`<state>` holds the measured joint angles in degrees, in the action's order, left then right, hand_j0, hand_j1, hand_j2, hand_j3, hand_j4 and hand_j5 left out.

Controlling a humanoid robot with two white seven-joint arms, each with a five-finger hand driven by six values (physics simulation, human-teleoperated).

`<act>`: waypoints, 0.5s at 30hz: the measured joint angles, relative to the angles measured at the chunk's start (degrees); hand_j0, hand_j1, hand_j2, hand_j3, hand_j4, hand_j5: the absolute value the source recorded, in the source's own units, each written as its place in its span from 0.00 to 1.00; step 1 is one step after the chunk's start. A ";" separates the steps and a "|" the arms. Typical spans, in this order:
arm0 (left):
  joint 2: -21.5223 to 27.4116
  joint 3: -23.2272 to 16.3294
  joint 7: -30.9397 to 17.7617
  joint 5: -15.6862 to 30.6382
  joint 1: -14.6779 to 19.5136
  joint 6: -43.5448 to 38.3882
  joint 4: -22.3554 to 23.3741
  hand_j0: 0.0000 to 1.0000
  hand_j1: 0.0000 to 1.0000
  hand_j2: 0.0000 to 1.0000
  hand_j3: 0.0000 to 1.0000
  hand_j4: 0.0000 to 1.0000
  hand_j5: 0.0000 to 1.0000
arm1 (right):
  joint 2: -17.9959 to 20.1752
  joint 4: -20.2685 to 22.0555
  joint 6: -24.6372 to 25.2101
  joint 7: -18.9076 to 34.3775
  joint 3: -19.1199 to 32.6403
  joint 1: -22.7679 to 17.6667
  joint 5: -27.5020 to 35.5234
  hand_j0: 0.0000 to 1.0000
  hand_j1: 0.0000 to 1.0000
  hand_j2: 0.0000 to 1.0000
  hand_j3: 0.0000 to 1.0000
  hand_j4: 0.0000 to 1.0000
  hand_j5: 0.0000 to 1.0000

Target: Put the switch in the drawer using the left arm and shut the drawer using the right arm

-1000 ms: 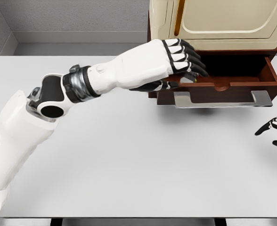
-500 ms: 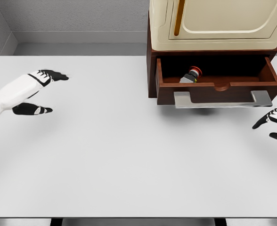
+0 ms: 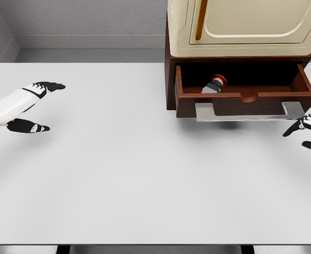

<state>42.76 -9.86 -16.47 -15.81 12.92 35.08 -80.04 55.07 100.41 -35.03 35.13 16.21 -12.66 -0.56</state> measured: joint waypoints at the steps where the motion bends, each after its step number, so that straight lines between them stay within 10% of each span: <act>1: -0.03 0.00 0.00 0.01 0.00 0.00 0.02 1.00 1.00 1.00 1.00 1.00 1.00 | 0.17 -0.09 -0.03 0.01 -0.28 0.26 -0.02 0.63 0.63 0.63 0.63 0.63 0.63; 15: -0.04 0.11 0.00 0.09 0.00 -0.01 0.20 1.00 1.00 1.00 1.00 1.00 1.00 | 0.72 -1.24 2.23 0.01 -2.70 4.13 2.58 0.64 0.64 0.64 0.64 0.64 0.64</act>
<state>42.72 -9.75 -16.47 -15.72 12.92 35.07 -79.84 55.79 99.18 -32.79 35.14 13.52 -8.52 2.02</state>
